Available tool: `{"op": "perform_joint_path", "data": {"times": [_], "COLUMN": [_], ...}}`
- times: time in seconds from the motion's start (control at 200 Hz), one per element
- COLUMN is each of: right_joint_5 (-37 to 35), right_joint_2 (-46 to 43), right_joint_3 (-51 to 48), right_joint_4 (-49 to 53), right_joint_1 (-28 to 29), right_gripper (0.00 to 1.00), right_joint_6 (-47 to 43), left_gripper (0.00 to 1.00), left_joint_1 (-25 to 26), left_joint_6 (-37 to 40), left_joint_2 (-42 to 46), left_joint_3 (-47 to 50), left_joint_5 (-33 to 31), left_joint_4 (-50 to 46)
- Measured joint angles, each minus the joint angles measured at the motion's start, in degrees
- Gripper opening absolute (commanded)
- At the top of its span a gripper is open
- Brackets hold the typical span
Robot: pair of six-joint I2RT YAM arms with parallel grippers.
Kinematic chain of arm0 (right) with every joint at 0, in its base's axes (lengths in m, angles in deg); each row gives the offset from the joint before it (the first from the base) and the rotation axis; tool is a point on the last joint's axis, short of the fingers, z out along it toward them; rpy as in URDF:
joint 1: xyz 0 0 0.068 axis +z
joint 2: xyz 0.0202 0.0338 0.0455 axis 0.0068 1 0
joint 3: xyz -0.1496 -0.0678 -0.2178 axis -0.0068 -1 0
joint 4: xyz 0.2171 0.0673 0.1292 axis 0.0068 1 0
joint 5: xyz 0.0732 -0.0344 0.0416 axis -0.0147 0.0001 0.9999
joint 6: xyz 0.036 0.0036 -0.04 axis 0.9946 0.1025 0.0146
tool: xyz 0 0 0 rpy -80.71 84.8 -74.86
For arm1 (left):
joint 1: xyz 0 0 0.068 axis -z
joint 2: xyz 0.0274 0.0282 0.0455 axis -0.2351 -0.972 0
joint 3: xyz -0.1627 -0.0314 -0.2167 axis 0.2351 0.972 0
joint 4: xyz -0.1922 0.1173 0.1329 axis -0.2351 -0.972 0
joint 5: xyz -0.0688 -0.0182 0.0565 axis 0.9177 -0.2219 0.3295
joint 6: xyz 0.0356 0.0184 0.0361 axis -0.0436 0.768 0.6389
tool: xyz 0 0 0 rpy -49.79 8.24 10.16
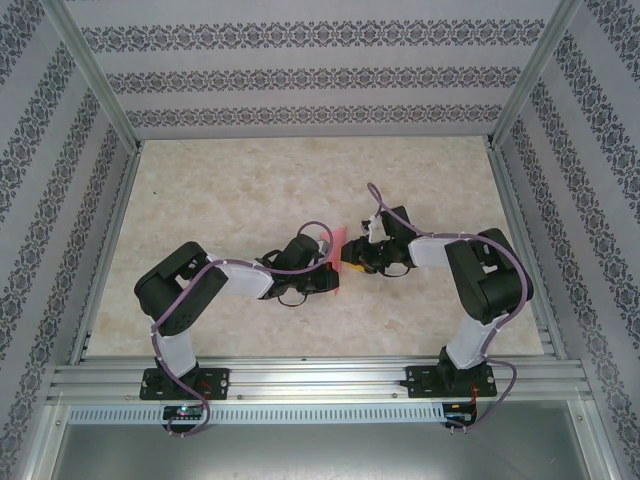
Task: Fold a paper plane with a square sheet of paper (fold left side to right side)
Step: Fold the wing for the fifth time at the center of the table.
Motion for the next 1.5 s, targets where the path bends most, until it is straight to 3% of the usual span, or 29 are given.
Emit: {"op": "perform_joint_path", "data": {"times": [0.515,0.779,1.204,1.499], "right_joint_5": [-0.3,-0.3,-0.3,-0.4], "right_joint_2": [1.3,1.7,1.7,1.7], "right_joint_3": [1.8,2.5,2.8,2.9], "right_joint_4": [1.8,2.9,3.4,3.6], "right_joint_1": [0.4,0.4,0.4,0.6], "right_gripper": [0.40,0.40,0.40,0.40], "right_joint_6": [0.0,0.0,0.0,0.0], "left_gripper": [0.20,0.26,0.38,0.40], "left_joint_1": [-0.1,-0.4,-11.0,-12.1], "left_joint_6": [0.0,0.0,1.6,3.7], "left_joint_2": [0.1,4.5,6.7,-0.8], "left_joint_3": [0.0,0.0,-3.9,-12.7], "left_joint_5": [0.1,0.3,2.8,5.9], "left_joint_4": [0.0,-1.1,-8.8,-10.0]}}
